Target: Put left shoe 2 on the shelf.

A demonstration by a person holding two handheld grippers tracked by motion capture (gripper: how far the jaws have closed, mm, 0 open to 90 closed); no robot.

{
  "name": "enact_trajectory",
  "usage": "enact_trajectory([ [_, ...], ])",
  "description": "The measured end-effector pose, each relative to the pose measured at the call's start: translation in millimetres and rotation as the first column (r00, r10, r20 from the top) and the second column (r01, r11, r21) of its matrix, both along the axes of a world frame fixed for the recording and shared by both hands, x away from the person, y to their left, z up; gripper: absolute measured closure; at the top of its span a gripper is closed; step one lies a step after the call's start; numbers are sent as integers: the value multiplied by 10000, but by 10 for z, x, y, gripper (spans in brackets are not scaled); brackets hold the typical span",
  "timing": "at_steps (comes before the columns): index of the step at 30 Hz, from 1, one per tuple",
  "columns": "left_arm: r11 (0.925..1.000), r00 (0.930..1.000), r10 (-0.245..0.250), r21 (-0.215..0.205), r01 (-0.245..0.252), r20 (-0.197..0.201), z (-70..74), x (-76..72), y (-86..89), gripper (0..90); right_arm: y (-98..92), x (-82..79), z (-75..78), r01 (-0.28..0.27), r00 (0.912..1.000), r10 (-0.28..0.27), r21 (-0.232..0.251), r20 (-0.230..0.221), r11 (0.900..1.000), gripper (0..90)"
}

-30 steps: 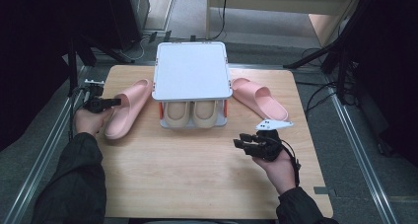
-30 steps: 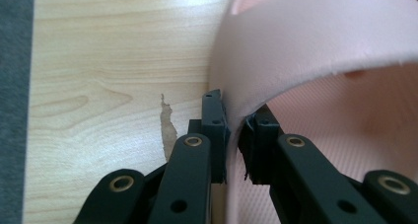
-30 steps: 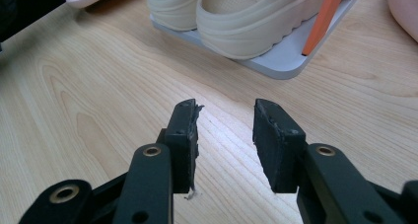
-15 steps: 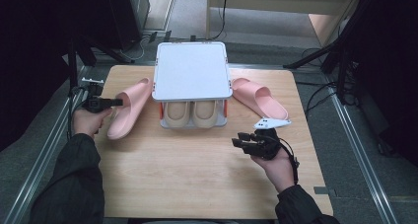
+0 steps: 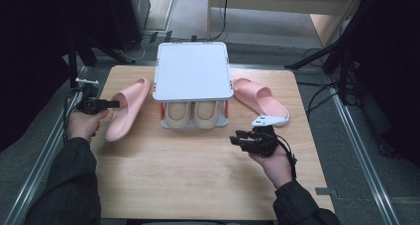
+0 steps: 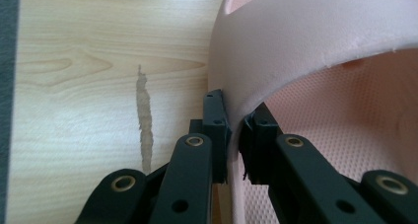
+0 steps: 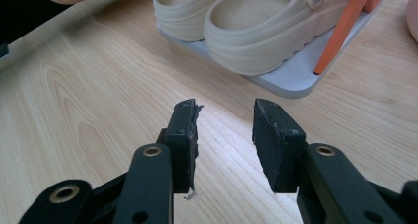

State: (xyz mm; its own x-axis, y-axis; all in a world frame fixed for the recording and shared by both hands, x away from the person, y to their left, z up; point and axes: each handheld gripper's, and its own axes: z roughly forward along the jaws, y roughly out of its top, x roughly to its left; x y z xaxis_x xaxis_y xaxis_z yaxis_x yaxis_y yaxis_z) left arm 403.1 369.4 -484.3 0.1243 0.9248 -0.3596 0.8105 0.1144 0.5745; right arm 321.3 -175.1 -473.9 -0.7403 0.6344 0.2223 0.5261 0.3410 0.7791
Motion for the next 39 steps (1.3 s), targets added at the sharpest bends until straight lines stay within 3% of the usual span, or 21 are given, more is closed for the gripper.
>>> enact_trajectory([
  [6,9999,9999,120,-56,-120,-51,117,-8,-14,820,11,27,17,-37,10000,37,141,30,9999,625],
  [17,9993,9993,358,-133,-357,55,545,103,15,817,95,79,31,-374,9993,374,119,64,9992,625],
  [20,9993,9993,353,120,-354,112,677,154,-26,816,94,85,28,-422,9991,424,265,-50,9988,625],
  [35,9998,9993,-53,194,45,377,1254,442,-348,811,74,84,45,-484,9988,487,525,-55,9974,625],
  [39,9985,9989,-228,499,207,421,1409,530,-479,810,82,81,45,-499,9987,503,523,-56,9974,625],
])
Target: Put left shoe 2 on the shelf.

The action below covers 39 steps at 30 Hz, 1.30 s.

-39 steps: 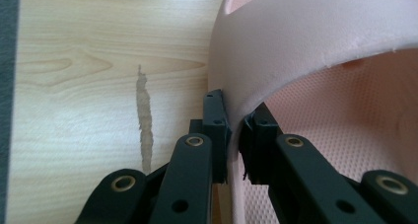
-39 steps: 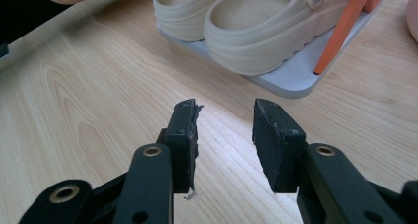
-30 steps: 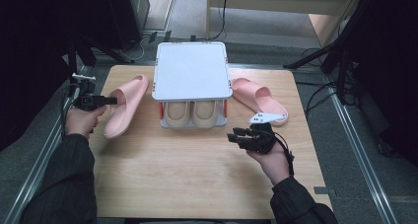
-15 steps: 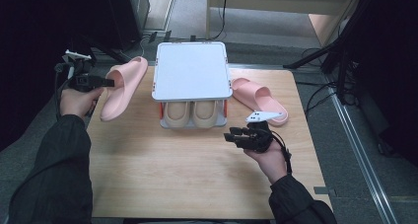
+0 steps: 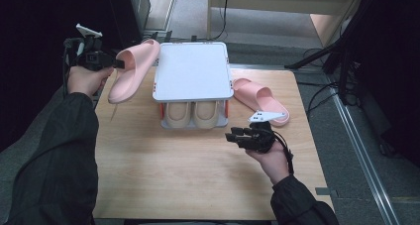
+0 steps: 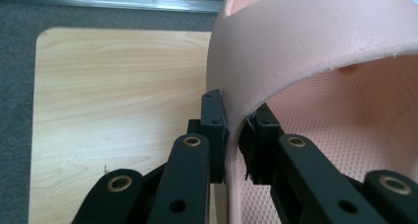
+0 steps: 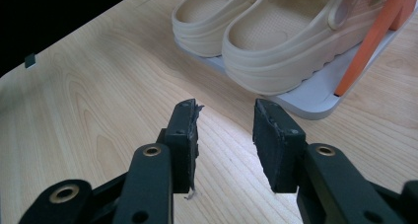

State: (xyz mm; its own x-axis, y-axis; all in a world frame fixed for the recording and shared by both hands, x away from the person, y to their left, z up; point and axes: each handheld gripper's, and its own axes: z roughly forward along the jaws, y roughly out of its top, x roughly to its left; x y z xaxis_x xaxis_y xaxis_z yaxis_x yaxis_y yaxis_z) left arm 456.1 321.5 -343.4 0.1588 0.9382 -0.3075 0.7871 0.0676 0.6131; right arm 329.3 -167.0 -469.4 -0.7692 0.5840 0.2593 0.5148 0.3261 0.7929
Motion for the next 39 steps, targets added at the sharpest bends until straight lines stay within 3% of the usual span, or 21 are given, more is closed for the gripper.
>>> enact_trajectory([
  [6,10000,9999,-56,-74,57,88,129,128,-210,808,2,-6,7,-77,10000,77,81,-20,9999,625],
  [12,9986,9990,-435,308,432,87,196,268,-496,805,-31,-1,20,-96,10000,96,206,-4,9997,625],
  [25,9926,9957,-918,789,925,-125,154,552,-961,770,-82,3,46,-89,10000,88,377,26,9993,625],
  [32,9917,9935,-1139,600,1139,-33,134,556,-1078,698,-51,22,37,-110,9999,110,374,9,9992,625],
  [39,9850,9891,-1468,897,1473,-121,149,508,-1114,672,-43,33,36,-43,10000,44,342,-23,9994,625],
])
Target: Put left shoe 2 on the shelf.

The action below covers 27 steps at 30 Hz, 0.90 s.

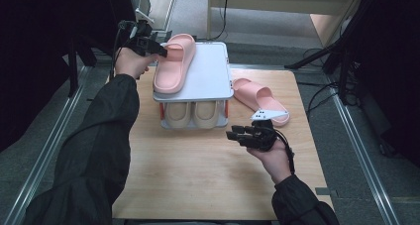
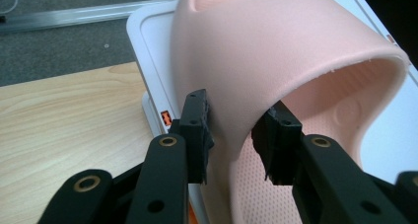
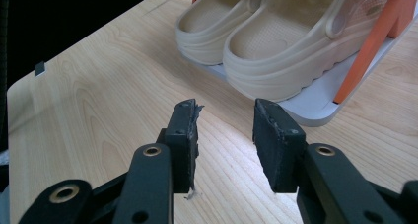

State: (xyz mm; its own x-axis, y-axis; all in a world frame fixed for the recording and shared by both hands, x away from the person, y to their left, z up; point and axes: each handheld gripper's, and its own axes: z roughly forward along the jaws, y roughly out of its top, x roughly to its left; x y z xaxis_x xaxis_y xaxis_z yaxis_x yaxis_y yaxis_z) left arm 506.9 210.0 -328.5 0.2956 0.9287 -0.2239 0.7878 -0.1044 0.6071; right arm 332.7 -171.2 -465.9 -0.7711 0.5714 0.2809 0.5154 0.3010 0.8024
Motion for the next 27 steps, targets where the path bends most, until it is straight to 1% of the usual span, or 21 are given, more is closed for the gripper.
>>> enact_trajectory([
  [2,9999,10000,49,-139,-49,-41,0,-12,-5,667,-1,2,0,9,10000,-9,-5,3,10000,625],
  [5,9996,9999,-95,-272,93,-70,9,-30,2,655,-3,10,-1,-10,10000,10,2,11,10000,625],
  [10,9994,9997,-245,-255,244,-32,14,-43,-25,646,-8,25,1,56,9999,-57,39,118,10000,625],
  [12,9990,9996,-296,-325,296,11,19,-52,-19,643,-13,41,5,148,9998,-149,78,107,9999,625],
  [15,9984,9990,-399,-404,406,178,48,-84,0,591,-32,54,12,220,9996,-221,70,170,9997,625],
  [17,9980,9988,-414,-458,425,247,73,-114,7,572,-49,57,22,283,9993,-285,80,230,9996,625],
  [19,9974,9981,-549,-443,561,290,104,-153,22,561,-67,64,28,292,9991,-294,89,301,9995,625],
  [21,9958,9969,-733,-537,748,298,125,-212,30,554,-88,64,36,352,9988,-352,26,343,9994,625],
  [27,9935,9940,-1006,-493,1027,440,163,-375,99,497,-192,38,79,477,9978,-473,-64,460,9988,625],
])
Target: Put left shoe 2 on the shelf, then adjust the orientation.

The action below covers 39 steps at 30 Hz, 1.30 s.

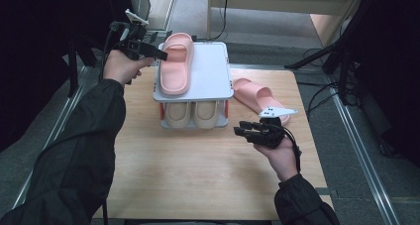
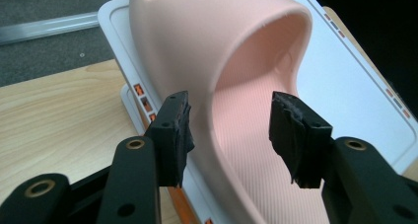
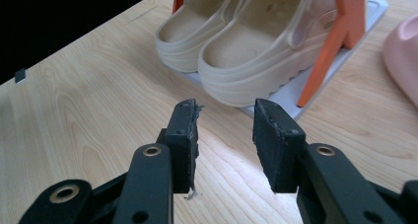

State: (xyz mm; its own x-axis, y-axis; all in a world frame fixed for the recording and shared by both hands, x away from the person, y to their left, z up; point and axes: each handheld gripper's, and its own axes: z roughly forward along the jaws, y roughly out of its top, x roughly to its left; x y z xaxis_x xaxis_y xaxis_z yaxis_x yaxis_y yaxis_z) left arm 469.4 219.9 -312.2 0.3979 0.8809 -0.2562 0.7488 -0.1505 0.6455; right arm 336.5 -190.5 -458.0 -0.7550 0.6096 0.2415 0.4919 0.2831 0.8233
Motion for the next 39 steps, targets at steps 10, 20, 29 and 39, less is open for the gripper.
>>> enact_trajectory([
  [10,9995,9998,-166,-279,164,-81,-81,-261,251,444,-212,23,26,467,9989,-467,51,26,9989,624],
  [20,9988,9996,-275,-418,273,-45,-314,-500,432,409,-286,107,-24,769,9970,-770,-86,-120,9970,625],
  [29,9977,9986,-506,-440,511,119,-584,-701,477,398,-391,251,-69,1087,9933,-1090,-88,-387,9940,662],
  [39,9979,9987,-377,-512,393,330,-833,-982,610,372,-539,545,-174,1745,9833,-1748,-96,-502,9846,875],
])
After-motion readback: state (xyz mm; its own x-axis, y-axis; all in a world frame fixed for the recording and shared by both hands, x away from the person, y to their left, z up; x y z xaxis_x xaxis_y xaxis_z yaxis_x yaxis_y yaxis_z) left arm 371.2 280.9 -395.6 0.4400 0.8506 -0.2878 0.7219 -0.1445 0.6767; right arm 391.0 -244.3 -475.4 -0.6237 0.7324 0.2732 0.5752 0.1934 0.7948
